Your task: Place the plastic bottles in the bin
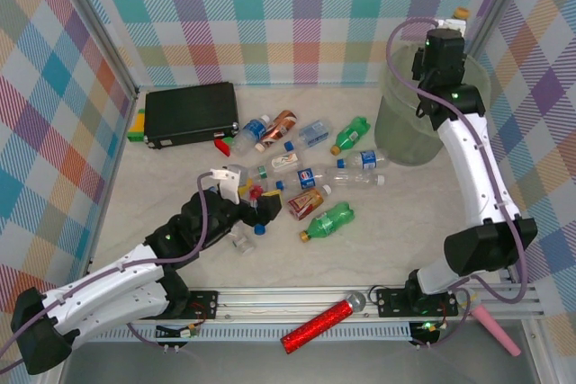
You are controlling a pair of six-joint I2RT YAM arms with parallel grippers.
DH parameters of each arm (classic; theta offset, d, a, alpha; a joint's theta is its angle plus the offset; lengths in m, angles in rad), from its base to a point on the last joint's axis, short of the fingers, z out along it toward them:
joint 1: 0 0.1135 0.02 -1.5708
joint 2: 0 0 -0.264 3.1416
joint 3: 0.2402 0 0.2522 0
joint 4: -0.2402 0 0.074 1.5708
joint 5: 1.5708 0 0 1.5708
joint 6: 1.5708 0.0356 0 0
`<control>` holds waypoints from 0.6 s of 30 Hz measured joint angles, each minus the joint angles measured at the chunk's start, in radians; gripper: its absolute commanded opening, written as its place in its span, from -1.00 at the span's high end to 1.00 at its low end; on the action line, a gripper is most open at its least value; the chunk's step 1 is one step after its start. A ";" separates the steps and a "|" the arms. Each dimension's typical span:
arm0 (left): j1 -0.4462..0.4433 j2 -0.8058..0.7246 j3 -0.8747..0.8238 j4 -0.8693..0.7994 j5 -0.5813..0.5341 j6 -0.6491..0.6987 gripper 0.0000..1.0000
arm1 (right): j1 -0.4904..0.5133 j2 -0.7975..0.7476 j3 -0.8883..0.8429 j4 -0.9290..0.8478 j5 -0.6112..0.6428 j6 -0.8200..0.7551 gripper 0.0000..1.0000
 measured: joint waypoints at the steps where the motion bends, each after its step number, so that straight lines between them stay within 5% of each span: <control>1: 0.000 -0.003 -0.002 -0.001 -0.006 0.000 -0.99 | -0.008 0.011 0.002 -0.007 -0.009 0.009 -0.01; 6: 0.000 -0.001 -0.003 0.000 -0.016 0.000 -0.99 | -0.032 0.064 0.003 -0.060 -0.049 0.053 -0.13; 9: 0.000 0.008 -0.003 0.000 -0.017 0.000 -0.99 | -0.040 0.078 0.004 -0.097 -0.070 0.073 -0.43; 12: 0.000 0.016 -0.003 -0.002 -0.021 0.000 -0.99 | -0.045 0.084 0.008 -0.125 -0.084 0.086 -0.94; 18: 0.000 0.017 -0.003 -0.003 -0.024 0.000 -0.99 | -0.045 0.075 0.012 -0.164 -0.126 0.082 -0.98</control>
